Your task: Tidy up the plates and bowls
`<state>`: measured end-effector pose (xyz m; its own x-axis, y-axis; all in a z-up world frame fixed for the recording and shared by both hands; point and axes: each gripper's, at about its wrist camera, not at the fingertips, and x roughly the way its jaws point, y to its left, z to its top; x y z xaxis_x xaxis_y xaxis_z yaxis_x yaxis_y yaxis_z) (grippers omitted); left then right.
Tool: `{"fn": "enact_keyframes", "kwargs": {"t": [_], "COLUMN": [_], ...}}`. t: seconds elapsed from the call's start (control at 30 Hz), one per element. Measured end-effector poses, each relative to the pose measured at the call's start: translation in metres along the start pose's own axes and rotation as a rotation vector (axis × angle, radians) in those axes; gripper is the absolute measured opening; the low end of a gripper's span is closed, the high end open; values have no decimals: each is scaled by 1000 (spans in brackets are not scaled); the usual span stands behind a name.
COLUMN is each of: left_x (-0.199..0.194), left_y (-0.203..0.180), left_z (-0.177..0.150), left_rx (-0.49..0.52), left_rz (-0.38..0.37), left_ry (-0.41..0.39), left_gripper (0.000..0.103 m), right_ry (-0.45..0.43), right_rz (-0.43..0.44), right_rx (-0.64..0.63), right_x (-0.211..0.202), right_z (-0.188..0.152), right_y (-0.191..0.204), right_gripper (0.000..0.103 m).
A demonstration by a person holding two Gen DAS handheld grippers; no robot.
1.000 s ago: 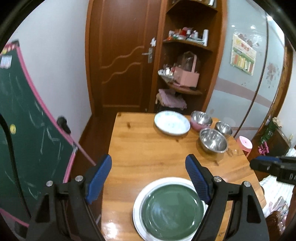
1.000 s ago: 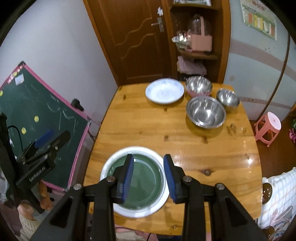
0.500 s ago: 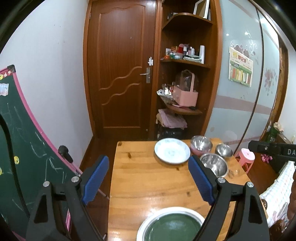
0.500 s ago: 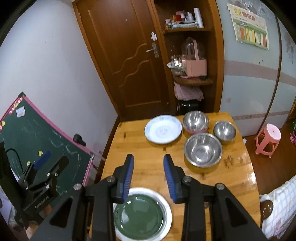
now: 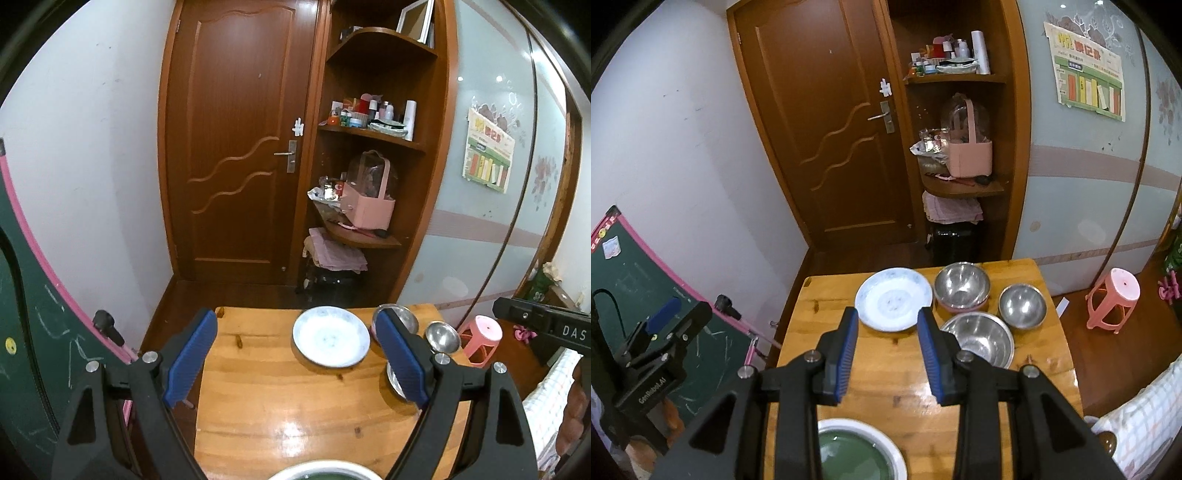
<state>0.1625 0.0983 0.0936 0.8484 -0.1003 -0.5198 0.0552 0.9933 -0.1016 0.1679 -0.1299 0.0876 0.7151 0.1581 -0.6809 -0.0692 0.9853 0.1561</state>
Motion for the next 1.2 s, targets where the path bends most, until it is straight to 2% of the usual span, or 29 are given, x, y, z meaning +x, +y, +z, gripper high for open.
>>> {"fn": "enact_keyframes", "kwargs": {"t": [0.2, 0.43, 0.67, 0.77, 1.0, 1.2], "left_x": [66, 160, 260, 293, 346, 368], "left_y": [-5, -2, 7, 15, 33, 39], "left_z": [21, 17, -17, -35, -73, -92], "left_rx": [-35, -94, -172, -213, -296, -325], "left_rz": [11, 16, 13, 41, 52, 54], "left_ry": [77, 217, 384, 437, 516, 557], "left_gripper": [87, 87, 87, 87, 87, 87], "right_ry": [47, 135, 282, 342, 447, 511], "right_rz": [9, 45, 82, 97, 157, 172], "right_rx": [5, 41, 93, 126, 212, 265], "right_x": [44, 116, 195, 226, 280, 307], "right_z": [25, 43, 30, 21, 1, -13], "right_y": [-19, -46, -61, -64, -70, -75], "right_gripper": [33, 33, 33, 33, 33, 33]}}
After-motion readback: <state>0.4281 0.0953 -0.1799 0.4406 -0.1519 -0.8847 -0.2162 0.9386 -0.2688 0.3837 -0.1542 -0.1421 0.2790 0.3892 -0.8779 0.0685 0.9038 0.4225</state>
